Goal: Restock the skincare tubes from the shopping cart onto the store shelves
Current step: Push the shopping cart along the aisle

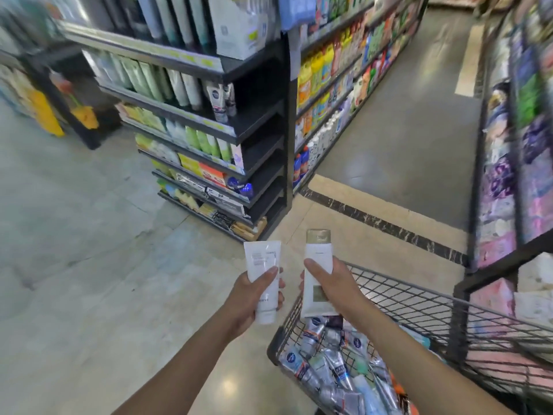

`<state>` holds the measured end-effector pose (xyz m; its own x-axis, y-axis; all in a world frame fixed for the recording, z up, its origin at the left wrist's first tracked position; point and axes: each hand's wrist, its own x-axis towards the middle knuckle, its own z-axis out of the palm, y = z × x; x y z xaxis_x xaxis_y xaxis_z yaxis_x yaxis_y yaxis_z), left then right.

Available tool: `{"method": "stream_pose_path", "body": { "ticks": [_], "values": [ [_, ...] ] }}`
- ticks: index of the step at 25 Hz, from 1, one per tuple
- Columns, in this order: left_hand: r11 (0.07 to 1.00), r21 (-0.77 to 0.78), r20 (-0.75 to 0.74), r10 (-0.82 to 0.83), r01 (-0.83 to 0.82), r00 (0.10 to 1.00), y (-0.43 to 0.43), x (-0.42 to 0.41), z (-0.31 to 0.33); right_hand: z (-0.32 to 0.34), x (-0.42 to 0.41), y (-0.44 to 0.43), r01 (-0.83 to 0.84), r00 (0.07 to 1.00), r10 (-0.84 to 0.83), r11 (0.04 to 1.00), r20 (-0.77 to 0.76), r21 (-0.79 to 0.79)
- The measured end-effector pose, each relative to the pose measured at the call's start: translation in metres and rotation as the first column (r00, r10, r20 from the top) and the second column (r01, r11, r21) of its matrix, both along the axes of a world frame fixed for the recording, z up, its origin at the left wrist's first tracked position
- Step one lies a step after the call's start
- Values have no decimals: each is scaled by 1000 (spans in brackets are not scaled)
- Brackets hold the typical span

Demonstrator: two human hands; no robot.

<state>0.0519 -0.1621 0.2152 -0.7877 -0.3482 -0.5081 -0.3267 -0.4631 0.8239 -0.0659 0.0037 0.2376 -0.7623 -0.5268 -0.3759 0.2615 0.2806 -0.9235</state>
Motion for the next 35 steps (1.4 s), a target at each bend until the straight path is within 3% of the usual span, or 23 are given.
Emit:
{"method": "stream_pose_path", "body": {
  "ticks": [8, 16, 20, 24, 28, 35],
  "values": [
    [977, -141, -126, 142, -159, 982, -161, 127, 65, 73, 99, -188, -221, 954, 202, 973, -223, -67],
    [919, -191, -253, 292, -343, 922, -281, 220, 112, 103, 178, -330, -369, 904, 319, 918, -285, -143],
    [888, -179, -285, 364, -423, 886, -324, 245, 118, 108, 193, -388, -468, 873, 428, 870, -234, -155],
    [855, -160, -281, 440, -493, 853, -378, 262, 116, 99, 190, -461, -512, 856, 512, 822, -73, -248],
    [817, -158, -262, 507, -555, 821, -436, 265, 110, 88, 176, -540, -596, 771, 634, 748, 52, -292],
    [750, -162, -258, 595, -642, 761, -550, 245, 108, 83, 136, -676, -728, 684, 724, 668, -93, -153]
  ]
}}
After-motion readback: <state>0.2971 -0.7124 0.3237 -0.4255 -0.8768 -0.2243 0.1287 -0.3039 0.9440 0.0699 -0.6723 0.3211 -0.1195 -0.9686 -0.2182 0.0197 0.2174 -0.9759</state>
